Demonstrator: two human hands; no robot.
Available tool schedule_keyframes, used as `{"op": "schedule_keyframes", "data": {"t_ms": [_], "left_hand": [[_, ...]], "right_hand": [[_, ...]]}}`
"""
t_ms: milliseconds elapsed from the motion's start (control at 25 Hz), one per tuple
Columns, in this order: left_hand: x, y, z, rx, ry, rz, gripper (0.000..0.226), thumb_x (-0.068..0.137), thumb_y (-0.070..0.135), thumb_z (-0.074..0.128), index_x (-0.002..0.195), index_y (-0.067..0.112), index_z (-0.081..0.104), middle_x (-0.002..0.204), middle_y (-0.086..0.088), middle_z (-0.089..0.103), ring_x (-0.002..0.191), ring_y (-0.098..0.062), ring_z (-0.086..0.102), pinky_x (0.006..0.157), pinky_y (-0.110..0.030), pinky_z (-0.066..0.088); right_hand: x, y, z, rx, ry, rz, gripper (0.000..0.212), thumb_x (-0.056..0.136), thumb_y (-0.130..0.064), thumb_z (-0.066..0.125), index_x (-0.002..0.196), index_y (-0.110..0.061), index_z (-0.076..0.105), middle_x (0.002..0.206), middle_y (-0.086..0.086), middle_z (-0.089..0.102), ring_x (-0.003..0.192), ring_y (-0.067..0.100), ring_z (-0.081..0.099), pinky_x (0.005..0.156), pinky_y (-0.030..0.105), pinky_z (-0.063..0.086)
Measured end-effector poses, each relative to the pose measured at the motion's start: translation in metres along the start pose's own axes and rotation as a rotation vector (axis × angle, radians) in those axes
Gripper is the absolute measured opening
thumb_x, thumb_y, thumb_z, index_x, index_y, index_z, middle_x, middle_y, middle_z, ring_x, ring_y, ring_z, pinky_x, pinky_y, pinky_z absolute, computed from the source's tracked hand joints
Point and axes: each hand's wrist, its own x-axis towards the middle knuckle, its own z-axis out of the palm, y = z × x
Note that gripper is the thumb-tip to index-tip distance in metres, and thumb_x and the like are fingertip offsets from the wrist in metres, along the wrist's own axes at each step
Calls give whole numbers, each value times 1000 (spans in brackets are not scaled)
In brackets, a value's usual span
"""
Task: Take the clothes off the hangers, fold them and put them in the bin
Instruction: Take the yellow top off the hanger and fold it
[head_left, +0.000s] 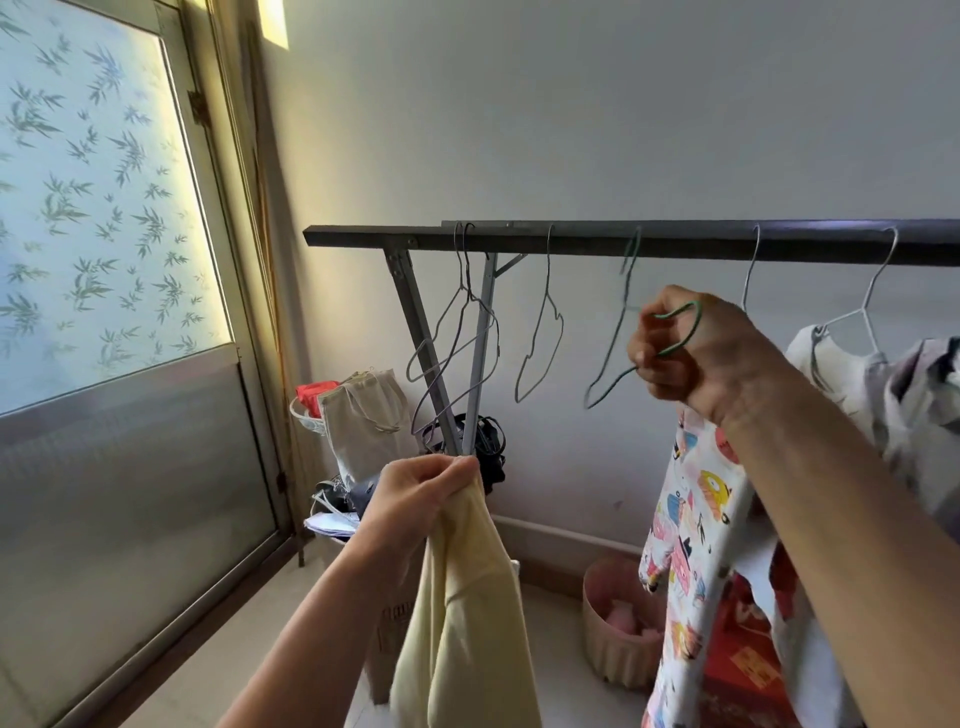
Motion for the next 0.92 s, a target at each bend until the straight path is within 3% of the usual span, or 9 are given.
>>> {"op": "schedule_keyframes", "data": {"t_ms": [120, 280, 520, 600, 640, 680, 760, 840, 920], "left_hand": [[-3, 3, -5, -146, 18, 0, 21, 86, 20, 70, 86, 0, 74, 65, -5, 64, 54, -9, 57, 49, -17, 47], [-4, 15, -13, -201, 34, 27, 17, 81, 22, 73, 90, 8, 76, 73, -5, 71, 59, -7, 63, 50, -17, 48], [-4, 22, -21, -223, 78, 59, 14, 83, 12, 70, 96, 12, 76, 82, -3, 76, 69, -7, 70, 57, -18, 53], [-5, 22, -22, -226, 81, 70, 14, 83, 11, 70, 97, 12, 76, 84, -3, 76, 71, -8, 70, 59, -19, 54], [-6, 22, -22, -227, 83, 74, 14, 83, 11, 70, 96, 12, 75, 83, -2, 76, 71, -8, 71, 59, -19, 54], [-6, 22, -22, -227, 87, 75, 14, 84, 11, 70, 96, 13, 75, 83, -2, 76, 71, -8, 71, 59, -19, 54], [-7, 22, -21, -226, 94, 73, 14, 85, 11, 69, 97, 13, 75, 81, 0, 76, 70, -7, 71, 58, -19, 53], [-7, 21, -19, -224, 88, 70, 15, 85, 11, 69, 98, 14, 75, 81, 1, 76, 71, -7, 70, 58, -19, 52], [-9, 20, -18, -211, 81, 65, 15, 85, 13, 69, 98, 15, 75, 82, 1, 76, 72, -7, 70, 59, -20, 52]], "right_hand": [[30, -3, 4, -199, 161, -176, 23, 91, -11, 39, 70, -6, 46, 41, 7, 55, 28, 13, 34, 36, 14, 25], [58, 4, 7, -337, 210, -199, 16, 93, -10, 36, 85, -2, 48, 59, 16, 56, 45, 19, 38, 46, 23, 27], [68, 51, 5, -387, 191, -118, 16, 91, -10, 39, 79, -3, 47, 68, 23, 64, 25, 12, 32, 36, 15, 24], [69, 65, 2, -505, 243, -146, 19, 90, -22, 44, 86, -4, 50, 88, 18, 69, 42, 15, 52, 43, 24, 40], [66, 69, 1, -597, 295, -171, 25, 89, -28, 46, 97, -5, 51, 101, 15, 68, 65, 22, 62, 59, 32, 49], [61, 72, 2, -684, 348, -205, 32, 91, -32, 48, 109, -6, 48, 112, 13, 62, 87, 29, 62, 75, 37, 47], [40, 78, 13, -776, 384, -360, 34, 94, -30, 49, 120, -9, 42, 118, 13, 53, 98, 34, 56, 80, 38, 39], [13, 81, 33, -811, 320, -595, 27, 95, -28, 52, 117, -15, 48, 109, 5, 57, 86, 26, 56, 73, 32, 37], [-9, 87, 55, -812, 32, -698, 20, 92, -33, 59, 109, -24, 55, 97, -8, 62, 77, 13, 57, 69, 30, 45]]}}
